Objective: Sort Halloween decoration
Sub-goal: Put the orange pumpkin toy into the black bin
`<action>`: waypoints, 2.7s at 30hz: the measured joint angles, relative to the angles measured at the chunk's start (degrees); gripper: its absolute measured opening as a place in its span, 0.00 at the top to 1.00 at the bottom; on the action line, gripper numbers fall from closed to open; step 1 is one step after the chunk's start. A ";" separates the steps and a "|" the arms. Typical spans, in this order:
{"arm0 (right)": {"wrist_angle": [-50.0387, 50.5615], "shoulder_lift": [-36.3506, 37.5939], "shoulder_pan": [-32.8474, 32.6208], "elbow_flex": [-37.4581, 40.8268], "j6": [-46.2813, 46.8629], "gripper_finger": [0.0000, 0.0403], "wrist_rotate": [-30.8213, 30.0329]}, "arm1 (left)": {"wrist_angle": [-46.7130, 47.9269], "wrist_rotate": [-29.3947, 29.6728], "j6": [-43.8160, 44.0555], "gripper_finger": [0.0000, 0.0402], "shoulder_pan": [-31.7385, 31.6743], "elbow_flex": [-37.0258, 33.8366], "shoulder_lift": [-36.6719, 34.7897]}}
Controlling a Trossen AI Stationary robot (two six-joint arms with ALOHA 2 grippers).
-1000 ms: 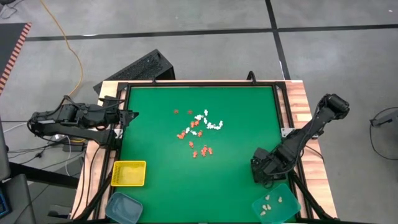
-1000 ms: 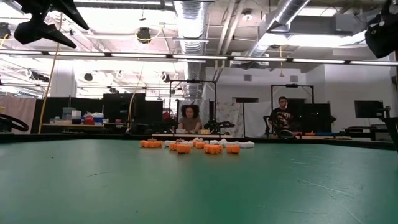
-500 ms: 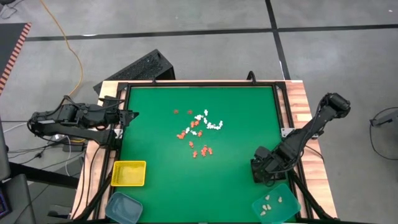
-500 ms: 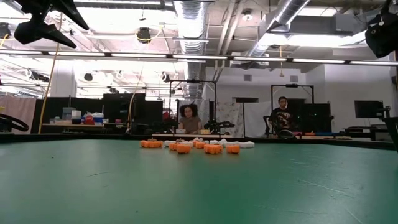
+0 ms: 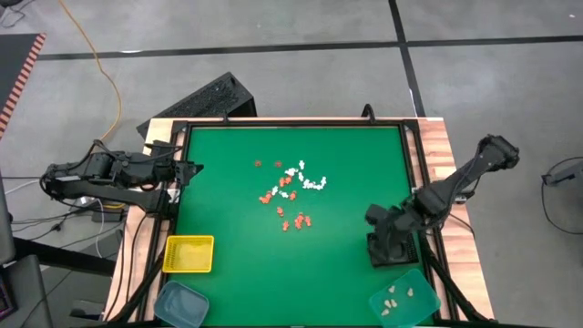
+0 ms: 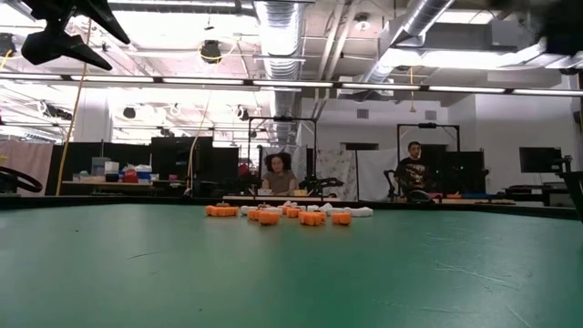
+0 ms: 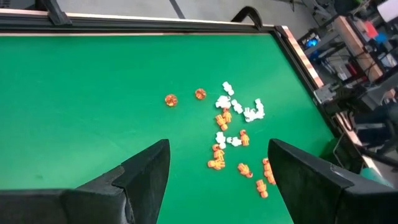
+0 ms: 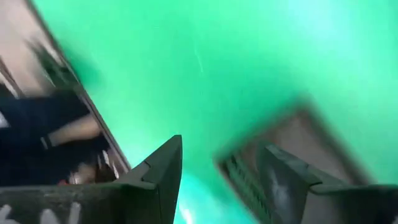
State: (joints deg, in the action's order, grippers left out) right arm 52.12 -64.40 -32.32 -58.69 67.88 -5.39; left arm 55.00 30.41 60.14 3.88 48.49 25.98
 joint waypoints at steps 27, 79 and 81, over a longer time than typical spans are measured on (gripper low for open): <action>-32.24 -25.50 37.07 -0.95 -52.25 0.53 -4.62 | 0.00 -3.12 -4.68 0.35 0.00 0.00 0.01; -36.53 -60.64 48.22 -31.00 -41.56 0.53 -5.05 | 0.05 -1.07 -4.15 0.35 0.00 0.00 0.04; -37.01 -61.59 48.07 -31.21 -40.99 0.53 -5.54 | 0.00 -1.05 -4.10 0.35 -0.02 0.00 0.02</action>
State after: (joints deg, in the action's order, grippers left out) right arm 15.11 -125.99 15.75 -89.90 26.90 -10.93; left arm 55.00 29.36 56.04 3.86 48.49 26.00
